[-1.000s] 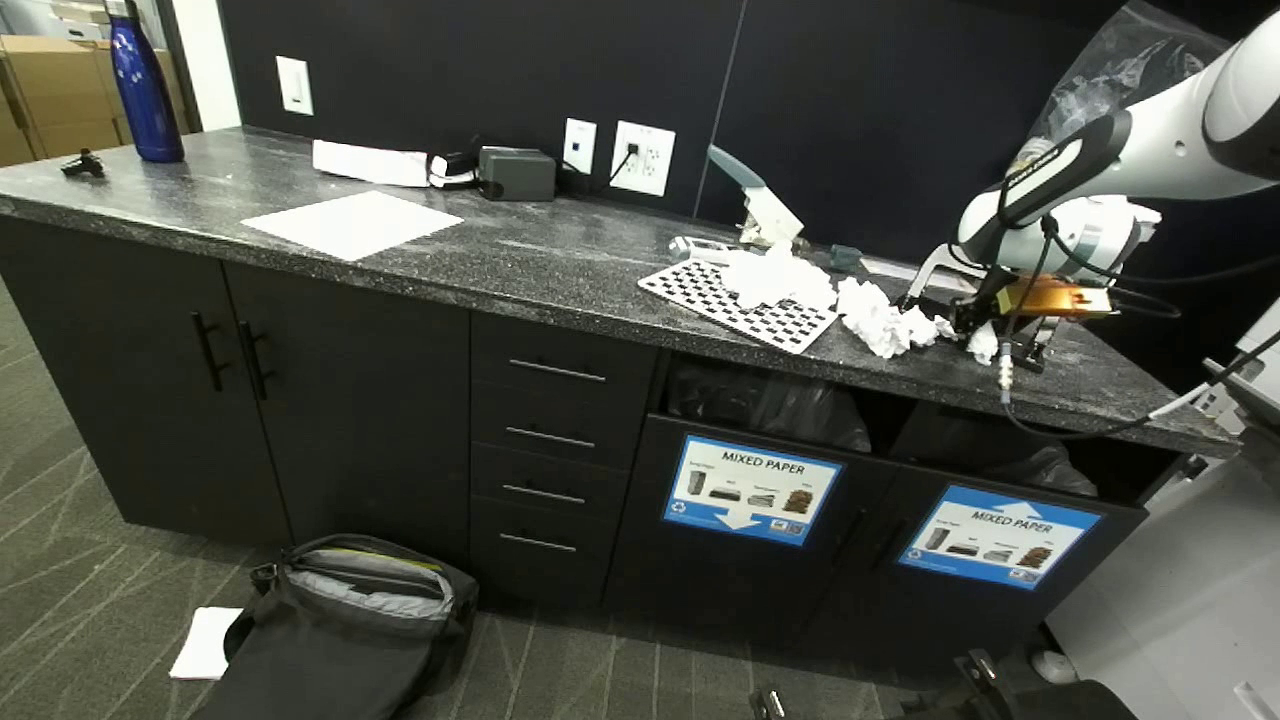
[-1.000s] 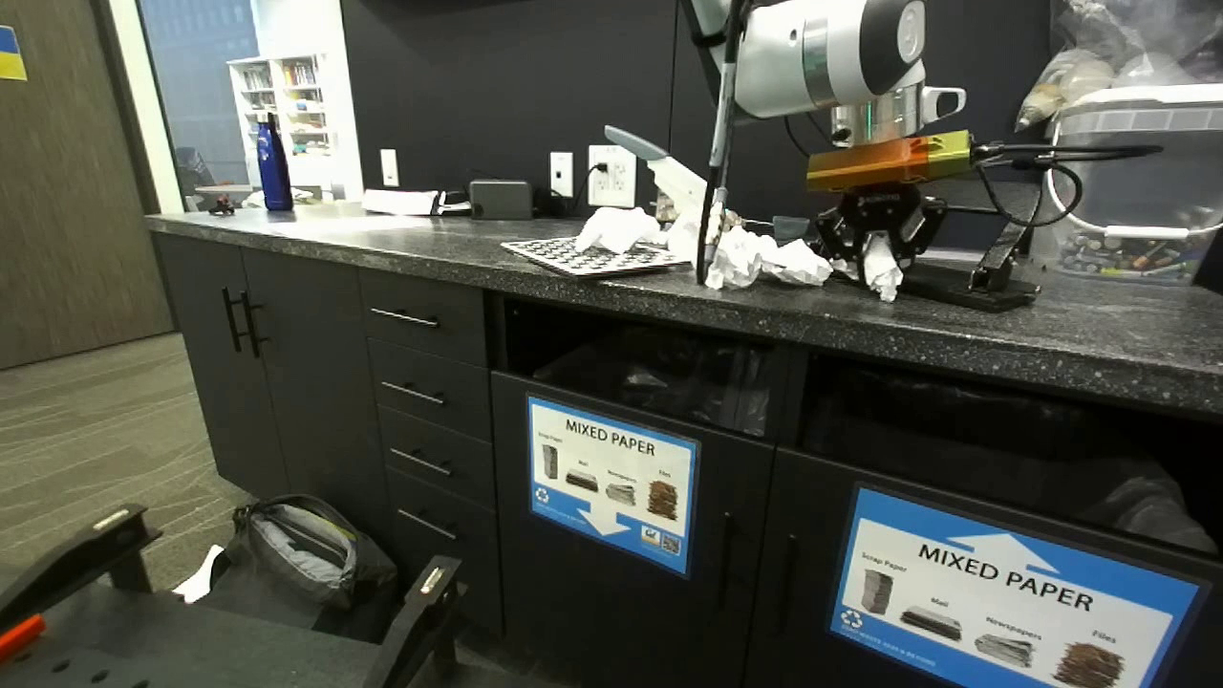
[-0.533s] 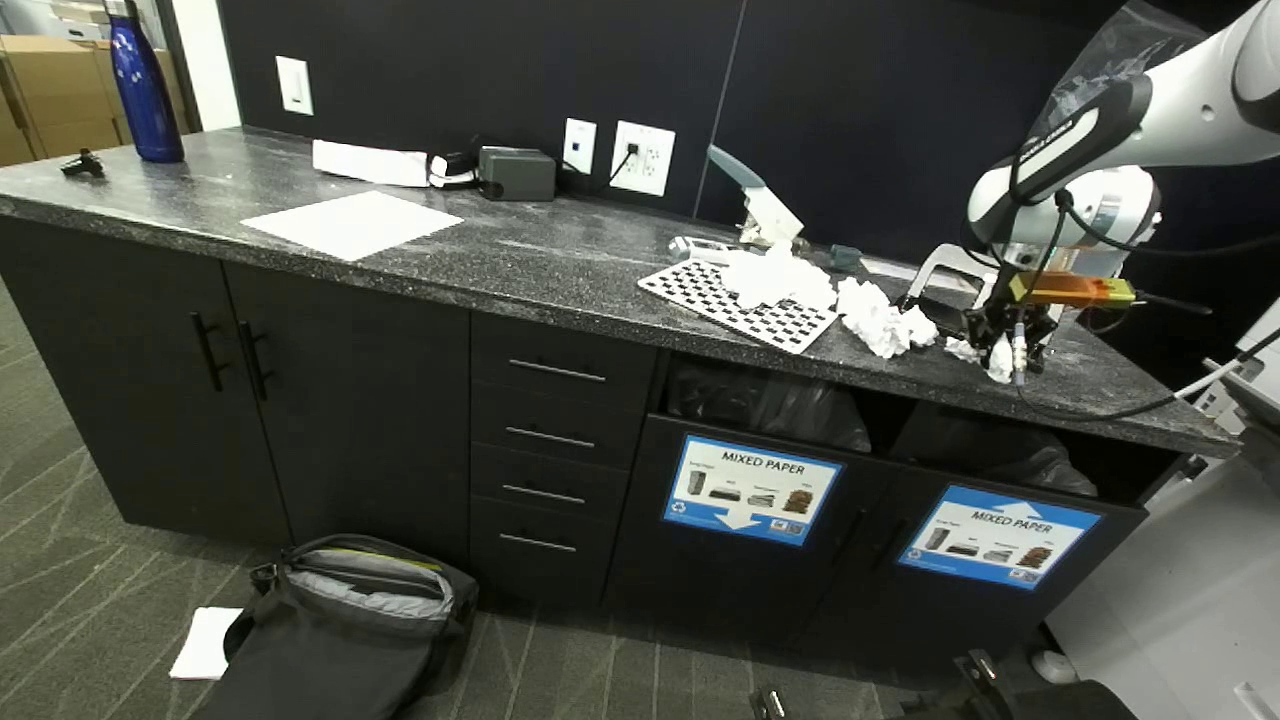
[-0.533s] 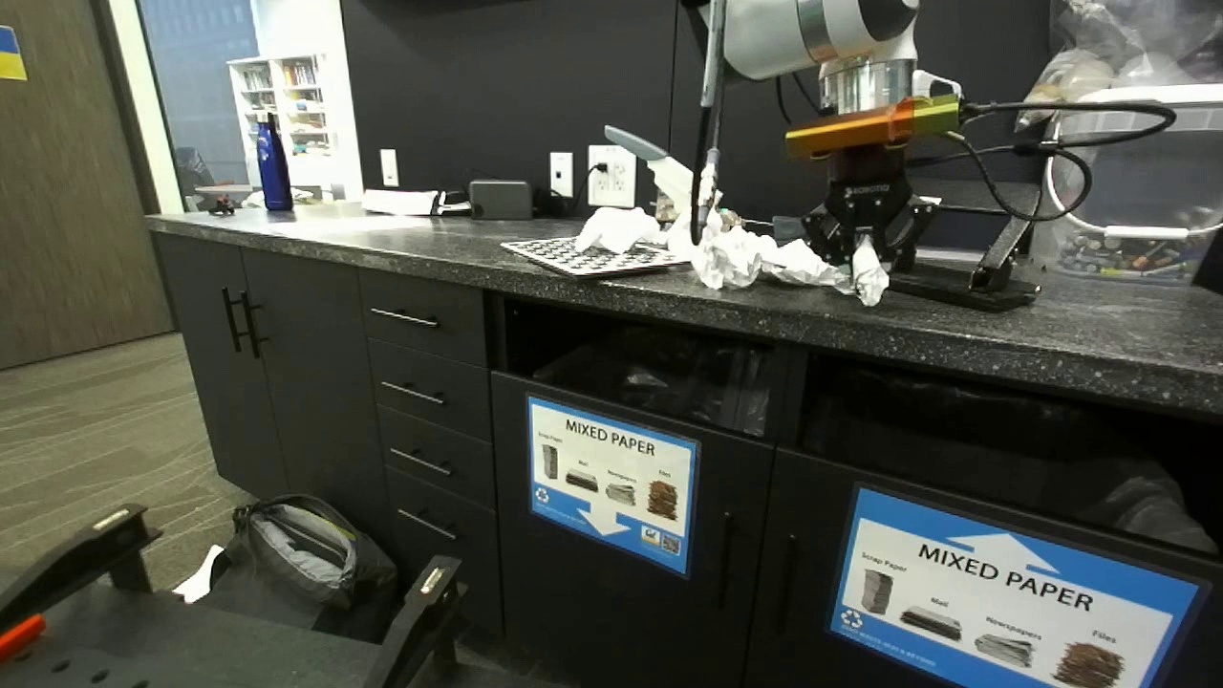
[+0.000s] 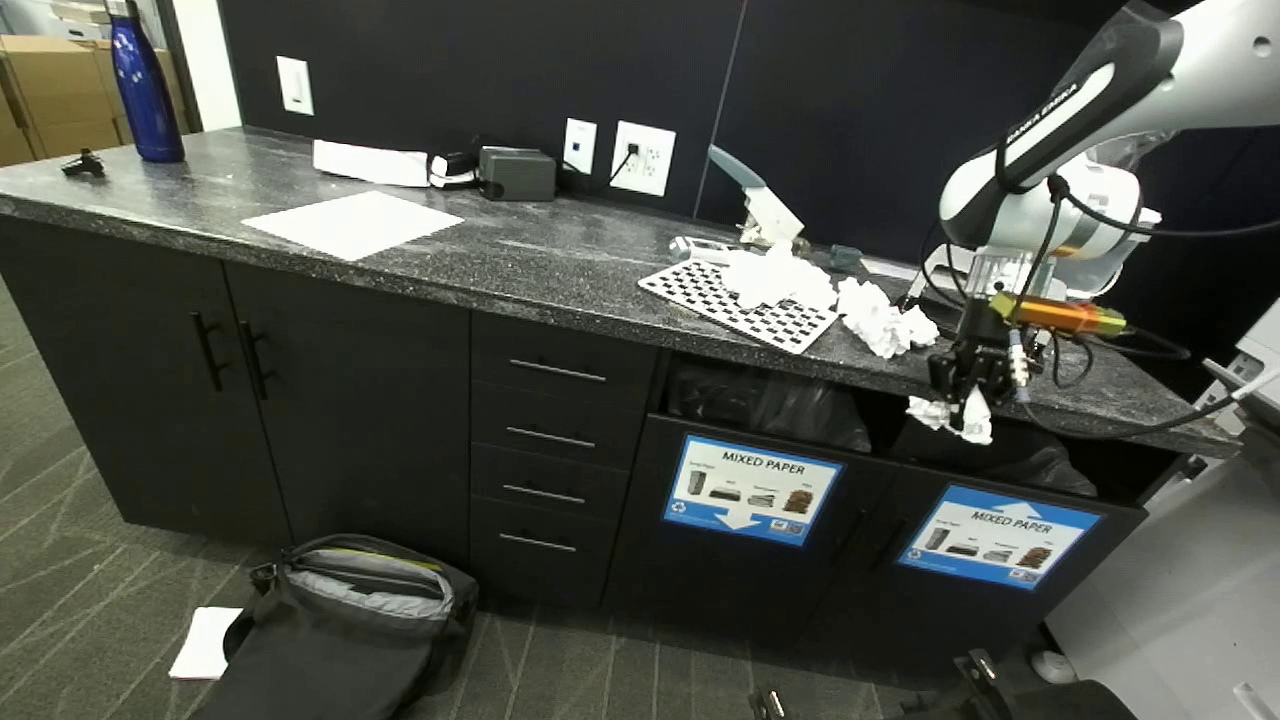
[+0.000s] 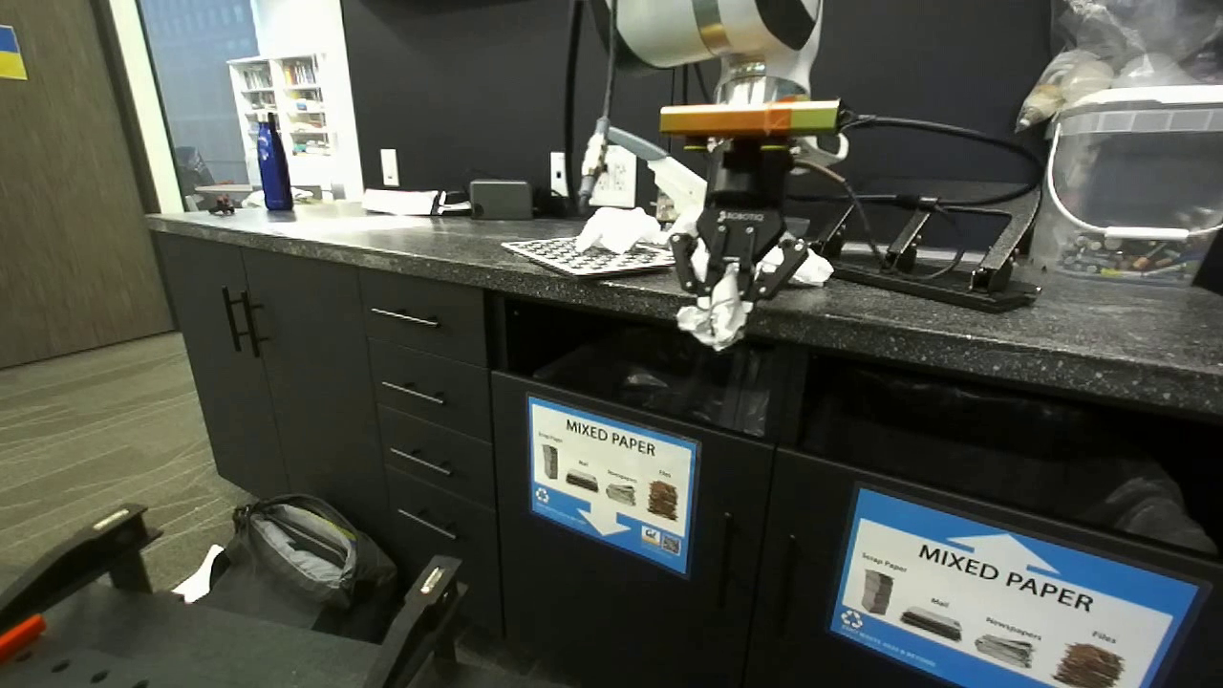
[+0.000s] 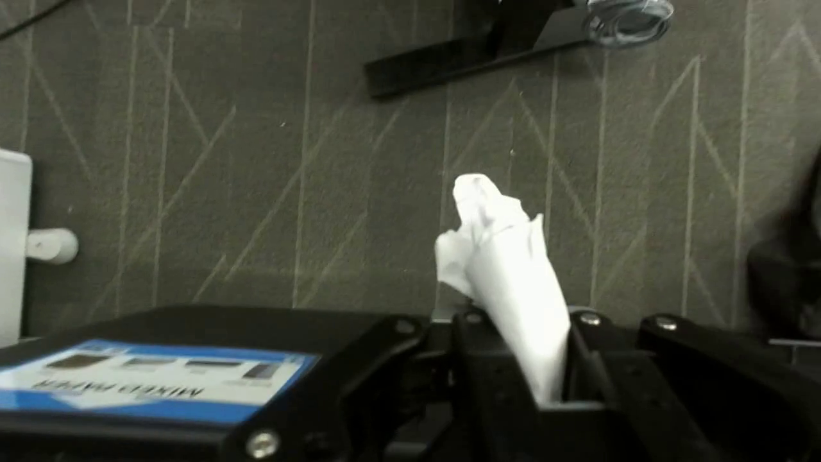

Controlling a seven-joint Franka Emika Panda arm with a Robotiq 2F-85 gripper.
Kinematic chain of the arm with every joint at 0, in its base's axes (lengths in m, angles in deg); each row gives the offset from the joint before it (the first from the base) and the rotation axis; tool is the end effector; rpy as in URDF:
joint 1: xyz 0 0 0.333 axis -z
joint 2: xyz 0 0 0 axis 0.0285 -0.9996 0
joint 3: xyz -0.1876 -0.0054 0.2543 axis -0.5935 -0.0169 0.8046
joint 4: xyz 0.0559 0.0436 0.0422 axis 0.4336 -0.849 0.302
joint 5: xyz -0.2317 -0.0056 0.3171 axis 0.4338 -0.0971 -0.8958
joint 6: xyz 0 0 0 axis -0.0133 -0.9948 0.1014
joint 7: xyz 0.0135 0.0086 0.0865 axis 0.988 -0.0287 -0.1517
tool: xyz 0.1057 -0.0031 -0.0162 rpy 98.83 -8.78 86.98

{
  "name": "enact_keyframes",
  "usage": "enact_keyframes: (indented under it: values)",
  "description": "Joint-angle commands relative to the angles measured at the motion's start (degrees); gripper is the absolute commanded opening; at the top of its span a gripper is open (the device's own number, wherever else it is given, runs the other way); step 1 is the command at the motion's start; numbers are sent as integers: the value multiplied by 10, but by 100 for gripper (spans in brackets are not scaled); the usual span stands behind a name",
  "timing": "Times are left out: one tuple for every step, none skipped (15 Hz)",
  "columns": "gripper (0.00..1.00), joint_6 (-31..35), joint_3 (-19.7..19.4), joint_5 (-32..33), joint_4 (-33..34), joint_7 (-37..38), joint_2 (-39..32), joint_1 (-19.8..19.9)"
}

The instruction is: Pick up all the papers from the counter and throw them in the bin

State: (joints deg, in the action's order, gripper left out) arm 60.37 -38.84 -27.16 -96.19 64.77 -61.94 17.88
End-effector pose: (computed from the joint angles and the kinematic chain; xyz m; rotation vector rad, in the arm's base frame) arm 0.5406 -0.2462 0.2482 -3.0802 0.3348 0.5171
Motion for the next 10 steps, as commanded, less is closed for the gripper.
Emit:
enact_keyframes:
  values:
    - [3, 55, 14, -38, -124, 12, 57, -17]
    - [3, 97, 17, -47, -151, 26, 57, -25]
    - [3, 154, 19, -54, -175, 43, 51, -34]
    - [3, 199, 21, -58, -177, 61, 35, -44]
    - [3, 249, 24, -63, -190, 76, 24, -51]
    - [3, 297, 26, -65, -187, 88, 6, -58]
    - [3, 345, 28, -62, -187, 98, -13, -66]
    - [3, 394, 30, -62, -181, 111, -38, -74]
    - [3, 442, 33, -66, -180, 123, -55, -79]
    - [3, 491, 34, -60, -176, 131, -76, -89]
